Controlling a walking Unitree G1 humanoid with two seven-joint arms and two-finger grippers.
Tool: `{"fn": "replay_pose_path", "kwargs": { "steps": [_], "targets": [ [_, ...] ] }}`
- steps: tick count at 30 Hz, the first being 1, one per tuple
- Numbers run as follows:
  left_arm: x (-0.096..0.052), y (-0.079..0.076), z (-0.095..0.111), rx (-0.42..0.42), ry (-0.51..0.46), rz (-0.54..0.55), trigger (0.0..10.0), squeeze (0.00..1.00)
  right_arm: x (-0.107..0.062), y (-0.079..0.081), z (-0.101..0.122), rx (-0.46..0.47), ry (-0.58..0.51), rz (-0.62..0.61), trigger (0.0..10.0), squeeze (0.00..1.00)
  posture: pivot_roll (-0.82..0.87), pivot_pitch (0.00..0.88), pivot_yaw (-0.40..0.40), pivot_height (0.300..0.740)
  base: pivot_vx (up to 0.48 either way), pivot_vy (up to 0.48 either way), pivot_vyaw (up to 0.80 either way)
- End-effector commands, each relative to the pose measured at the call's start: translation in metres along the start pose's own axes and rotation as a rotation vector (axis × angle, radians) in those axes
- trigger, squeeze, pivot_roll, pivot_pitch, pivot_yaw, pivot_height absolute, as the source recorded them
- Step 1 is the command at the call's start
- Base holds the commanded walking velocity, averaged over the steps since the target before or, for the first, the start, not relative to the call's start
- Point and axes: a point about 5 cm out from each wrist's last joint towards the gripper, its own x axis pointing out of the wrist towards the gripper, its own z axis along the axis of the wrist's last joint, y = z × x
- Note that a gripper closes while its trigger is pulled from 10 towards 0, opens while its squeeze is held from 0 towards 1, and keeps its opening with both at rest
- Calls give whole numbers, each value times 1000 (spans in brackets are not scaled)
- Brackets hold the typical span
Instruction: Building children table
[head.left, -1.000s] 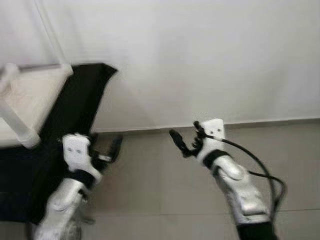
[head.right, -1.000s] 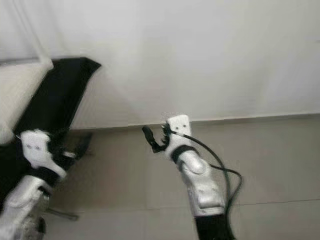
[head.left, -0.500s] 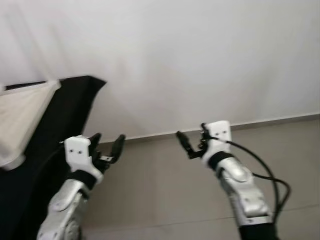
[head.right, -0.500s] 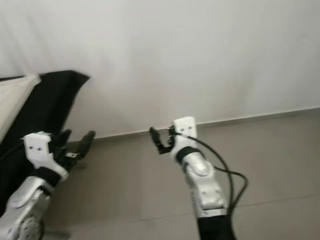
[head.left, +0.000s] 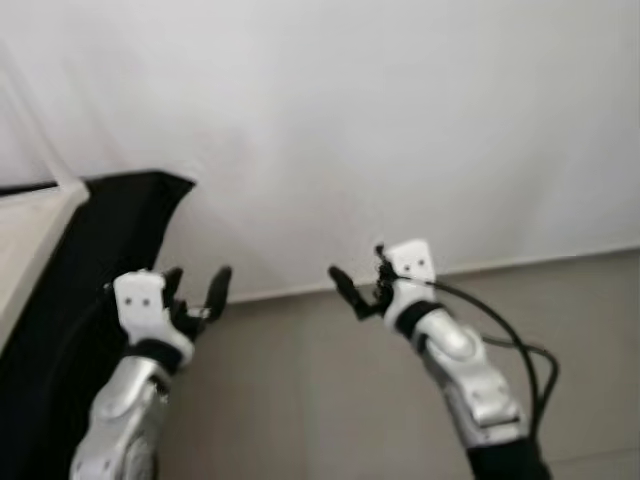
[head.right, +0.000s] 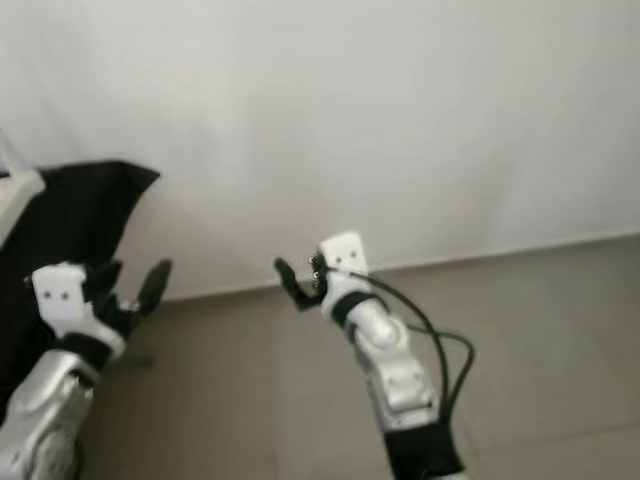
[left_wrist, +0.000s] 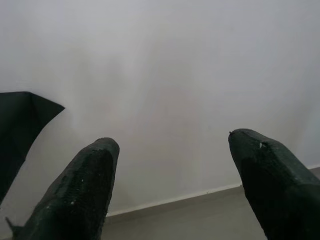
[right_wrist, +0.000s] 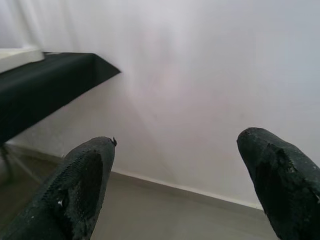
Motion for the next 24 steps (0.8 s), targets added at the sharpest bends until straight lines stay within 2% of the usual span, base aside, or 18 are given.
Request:
{"fn": "replay_pose_path", "kwargs": {
  "steps": [1, 7, 14, 18, 21, 24],
  "targets": [
    [-3, 2, -1, 4, 6, 3, 10000, 0, 1, 4, -1, 9, -4, 27, 10000, 0, -146, 68, 68, 740, 390, 0, 800],
    [-3, 2, -2, 2, 8, -1, 10000, 0, 0, 4, 1, 26, -28, 33, 10000, 0, -148, 61, 67, 740, 388, 0, 0],
    [-3, 1, -4, 3, 8, -5, 10000, 0, -1, 9, -2, -12, -12, 80, 10000, 0, -147, 50, 64, 740, 388, 0, 800],
    [-4, 1, -4, 2, 9, -8, 10000, 0, -1, 8, -1, 26, -24, 92, 10000, 0, -149, 46, 62, 740, 390, 0, 0],
    [-4, 0, -4, 1, 8, -10, 10000, 0, -1, 8, -1, 17, -18, 99, 10000, 0, -149, 48, 62, 740, 389, 0, 0],
    [-3, 0, -4, -1, 6, -10, 10000, 0, -2, 9, -1, -12, -16, 114, 10000, 0, -149, 49, 63, 740, 390, 0, 519]
  ]
}}
